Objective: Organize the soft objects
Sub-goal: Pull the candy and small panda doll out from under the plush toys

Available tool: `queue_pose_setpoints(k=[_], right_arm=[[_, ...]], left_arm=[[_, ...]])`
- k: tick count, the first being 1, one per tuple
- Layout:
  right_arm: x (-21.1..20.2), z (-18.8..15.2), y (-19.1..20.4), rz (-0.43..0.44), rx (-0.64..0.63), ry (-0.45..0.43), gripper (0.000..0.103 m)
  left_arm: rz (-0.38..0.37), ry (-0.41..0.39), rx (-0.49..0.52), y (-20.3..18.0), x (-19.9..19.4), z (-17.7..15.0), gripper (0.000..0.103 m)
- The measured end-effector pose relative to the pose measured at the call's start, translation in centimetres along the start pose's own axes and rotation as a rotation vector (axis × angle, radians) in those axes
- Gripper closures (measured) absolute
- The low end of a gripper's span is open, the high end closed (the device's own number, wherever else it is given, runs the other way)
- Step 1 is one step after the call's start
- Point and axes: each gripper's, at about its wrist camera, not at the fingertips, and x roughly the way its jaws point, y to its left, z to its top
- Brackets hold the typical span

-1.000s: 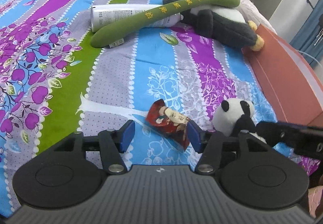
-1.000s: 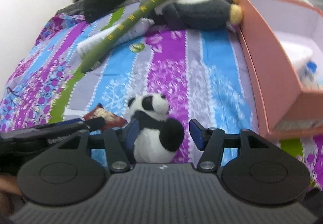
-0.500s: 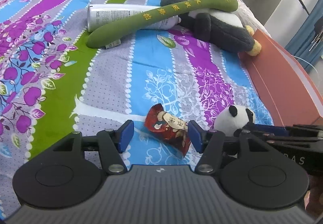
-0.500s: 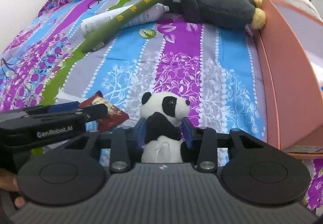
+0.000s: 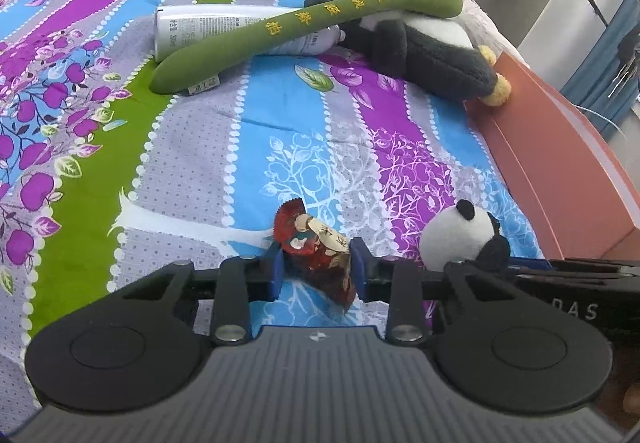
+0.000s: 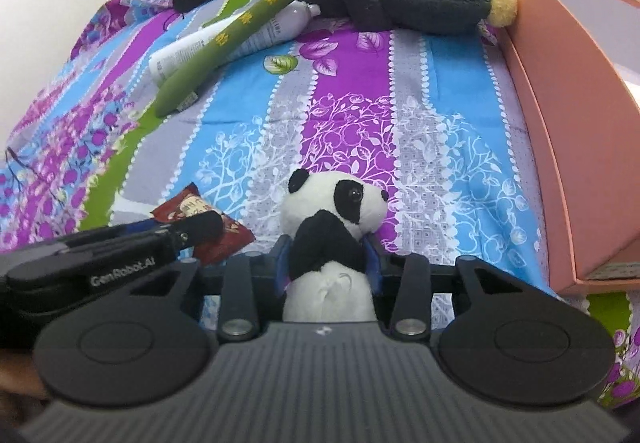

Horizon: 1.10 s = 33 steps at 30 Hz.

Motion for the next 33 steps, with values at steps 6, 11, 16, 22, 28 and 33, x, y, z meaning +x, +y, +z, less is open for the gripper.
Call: queue_pose_setpoints(k=[6,11,16,22,28,33], right_arm=[[-1.6,0.4,-0.4,0.035,-0.006,-0.026,0.063],[-4.4,1.3,-0.3,0.053,-0.032,-0.081,0.062],[-8.2,2.1,-0.3,0.063,-0.043,-0.165,0.062],[-12.3,2.8,-0.6,0.057,-0.03,-0.238,0.062],[-13.8,2.8,0.1,0.055,-0.028,-0.26,0.062],[-14.2,2.6,1.1,0.036,0.002,-0.285,0.062]], left_arm=[[0.031,-0.028,0.005,-0.8,-1.8,0.6,0.066],[0.041,-0.069,0.012,-2.1,-4.3,1.8,0.066],[0.027,-0.112,0.039,-4.3,-7.1,3.5,0.066],[-0.02,-0.144,0.062,-6.9,-10.3,5.0,0.066],[-0.053,-0.152,0.069,-8.0,-12.3,5.9,0.066],[-0.077,-0.151,0.087,-7.3,-13.4,6.4,0.066]])
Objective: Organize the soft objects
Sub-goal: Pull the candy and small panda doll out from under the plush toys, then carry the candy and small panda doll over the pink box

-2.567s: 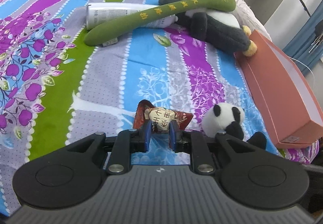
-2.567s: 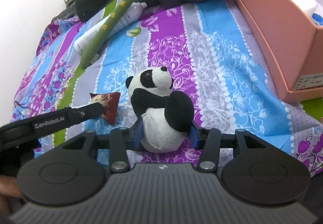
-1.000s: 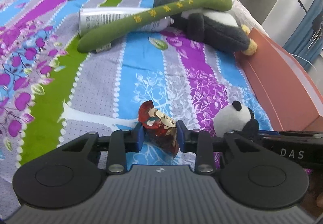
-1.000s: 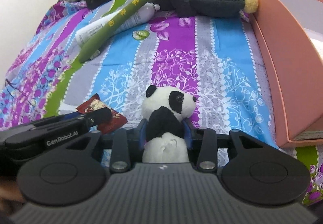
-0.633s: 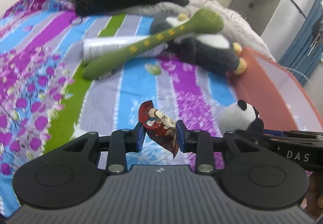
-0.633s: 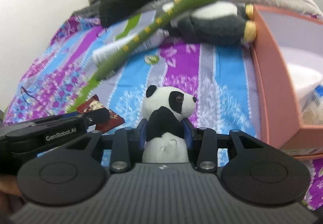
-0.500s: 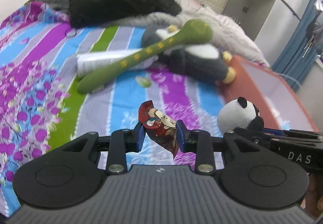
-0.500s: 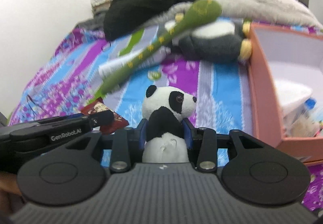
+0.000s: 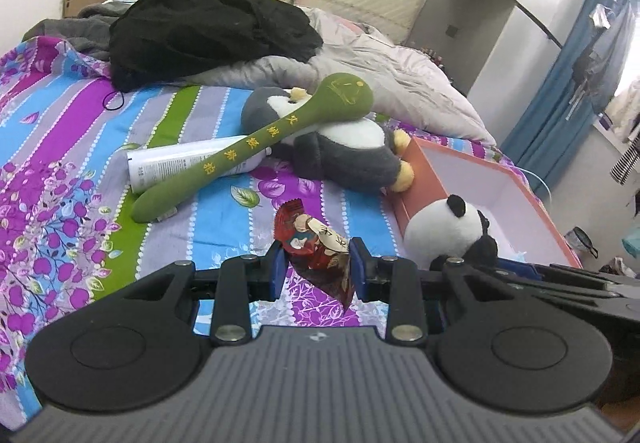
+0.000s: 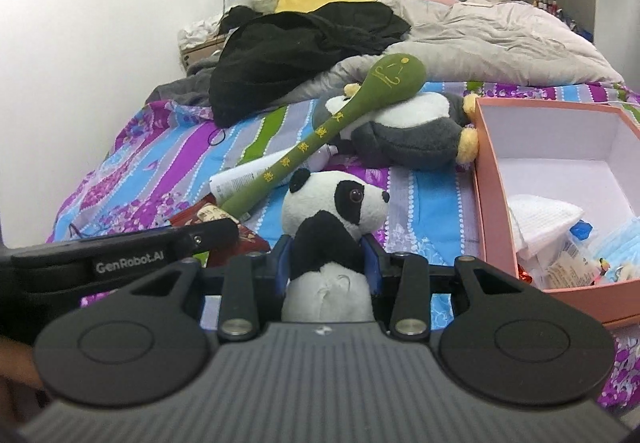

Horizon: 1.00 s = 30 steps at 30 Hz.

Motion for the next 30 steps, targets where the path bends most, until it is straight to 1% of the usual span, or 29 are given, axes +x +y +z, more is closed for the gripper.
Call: queue_pose_setpoints(k=[2,4,7,12,18,22,25,30], right_arm=[[-0.3,-0.1,0.5,-0.016,0.009,-0.017,0.062],[-0.6,-0.3,0.9,-0.049,0.024,-0.024,0.062],[-1.6,-0.3,1.1,-0.071,0.06,-0.031,0.062],[-4.0,-0.4,0.8,-0.146,0.096,-0.054,0.062],[-7.9,-1.5,-0.1,-0.228,0.152,-0.094,0.062],[-9.9,-2.6,-1.1,-0.267,0.179,-0.104,0.062],[-11.0,-3.1,-2.3,-0.278,0.191,-0.107,0.062],[-11.3,-2.4,-5.3,-0.304,0.186,-0.125,0.062]], left_arm=[[-0.023,-0.002,0.017,0.3,-0.4,0.2,0.066],[-0.037,0.013,0.035,0.5,-0.5,0.6,0.066],[-0.065,0.027,0.053,0.6,-0.9,1.2,0.066],[-0.128,0.043,0.093,-0.5,-1.6,2.0,0.066],[-0.224,0.063,0.158,-3.8,-2.5,1.9,0.066],[-0.289,0.078,0.197,-6.7,-2.8,1.0,0.066],[-0.325,0.084,0.204,-8.7,-2.6,0.4,0.065],[-0.337,0.089,0.214,-12.0,-0.8,0.4,0.065]])
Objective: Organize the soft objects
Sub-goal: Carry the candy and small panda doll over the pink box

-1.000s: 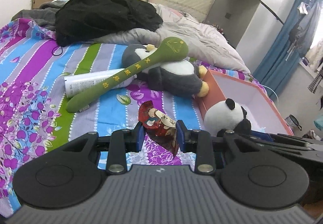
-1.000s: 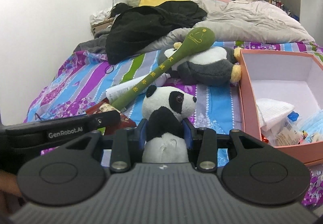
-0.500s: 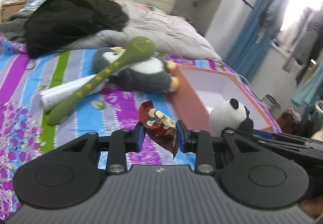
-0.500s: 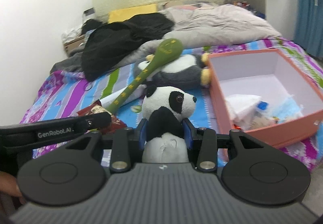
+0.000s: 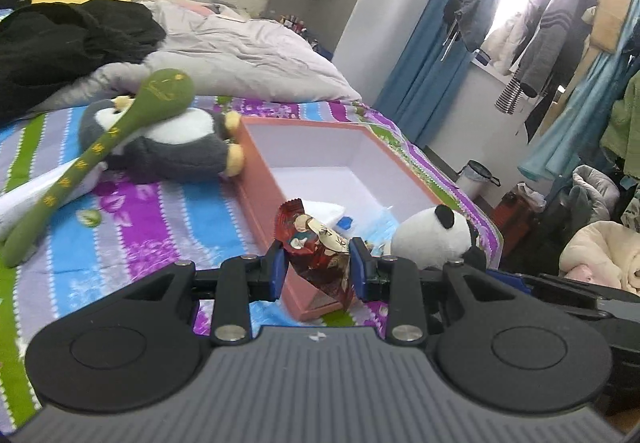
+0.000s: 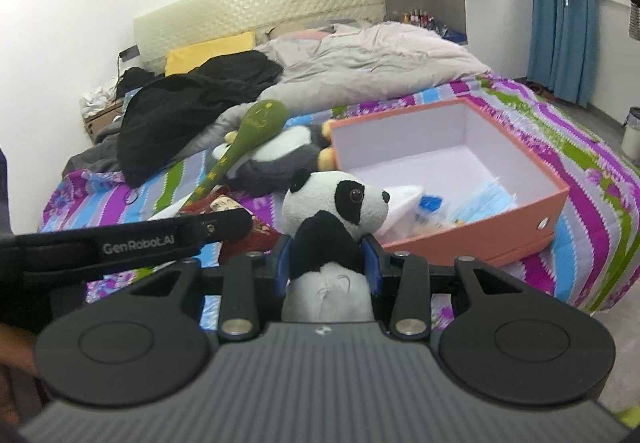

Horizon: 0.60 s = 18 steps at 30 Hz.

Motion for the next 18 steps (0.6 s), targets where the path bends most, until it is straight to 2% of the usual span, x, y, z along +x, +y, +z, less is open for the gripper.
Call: queue_pose_setpoints(k=[6,18], right_arm=[[2.9,2.0,-4.3,-0.017,0.043,0.007,0.062],[12.2,5.6,-12.7,-0.061,0.098,0.076,0.062]], left_arm=[[0.012,0.056,0.041,-2.0,5.7,2.6,0.066],[0.021,0.165,0.108,-4.2,20.4,7.8,0.065]])
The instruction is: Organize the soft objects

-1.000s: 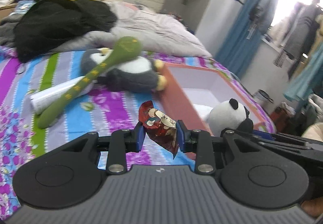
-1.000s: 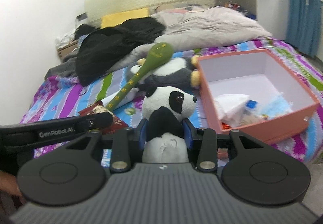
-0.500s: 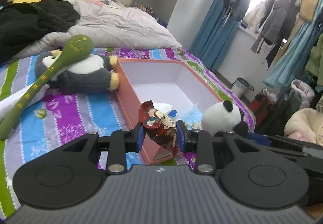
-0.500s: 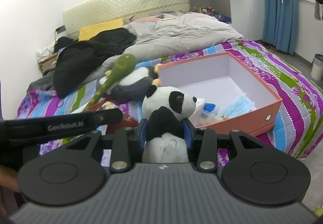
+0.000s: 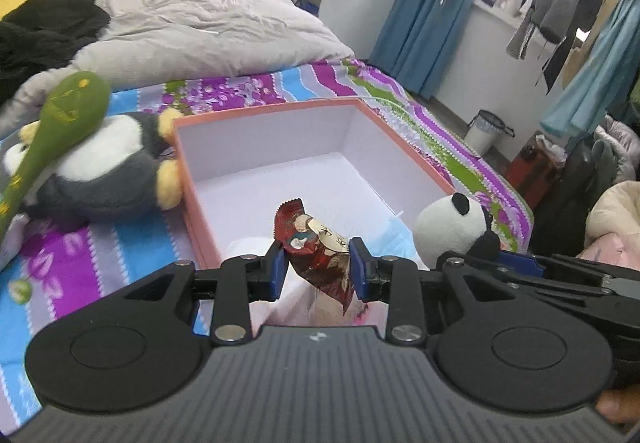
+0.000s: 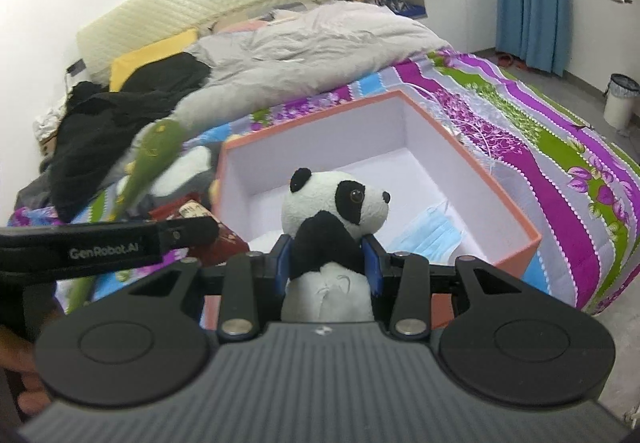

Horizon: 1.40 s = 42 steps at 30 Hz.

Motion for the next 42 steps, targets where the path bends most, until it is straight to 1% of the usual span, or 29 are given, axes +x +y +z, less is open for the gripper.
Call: queue_pose_setpoints(k=[4,9,11,12,13,14,18,22,27,30,34,37,42], right_arm=[[3.3,1.0,-1.6,-0.006,0.004,0.032,0.061],[6.7,1.5,-3.3,-0.01,0.031,0.067,0.06],[7.5,1.6,-3.8,-0.011,0.036,0.08,0.059],[7.7,1.6,-3.9,-0.008,0.04,0.084,0.058],[7.9,1.6,-4.0,-0.008,0.044,0.088,0.052],[7.8,1.6,-4.0,-0.011,0.046,0.087,0.048],[6.9,1.7,-3.9,-0.001,0.046,0.068,0.048],[4.6,1.8,-3.5,0.004,0.049,0.034,0.048],[0.5,1.5,-2.5,0.012,0.048,-0.02,0.048],[-2.5,1.1,-1.8,0.012,0.045,-0.054,0.048],[-7.0,0.5,-0.9,0.016,0.055,-0.085,0.048],[-10.2,0.1,0.0,0.013,0.027,-0.109,0.048],[-15.1,-1.3,1.3,0.008,-0.02,-0.149,0.048]], left_arm=[[0.009,0.038,0.012,-0.4,4.5,1.7,0.065],[0.024,0.067,0.011,-0.2,8.3,2.9,0.065],[0.032,0.078,0.014,-0.1,9.3,3.1,0.061],[0.038,0.087,0.015,0.0,9.5,3.0,0.054],[0.043,0.091,0.016,0.1,9.7,3.1,0.051],[0.046,0.091,0.018,0.1,9.8,3.1,0.051],[0.053,0.082,0.024,0.1,9.1,3.2,0.051],[0.056,0.056,0.028,-0.2,6.7,3.1,0.051],[0.051,0.008,0.046,-1.4,1.9,2.7,0.051],[0.042,-0.027,0.056,-2.2,-1.5,2.1,0.051],[0.032,-0.052,0.075,-3.6,-6.2,1.2,0.051],[0.019,-0.076,0.085,-4.7,-10.1,0.3,0.051],[0.025,-0.129,0.107,-6.6,-15.7,-2.1,0.051]])
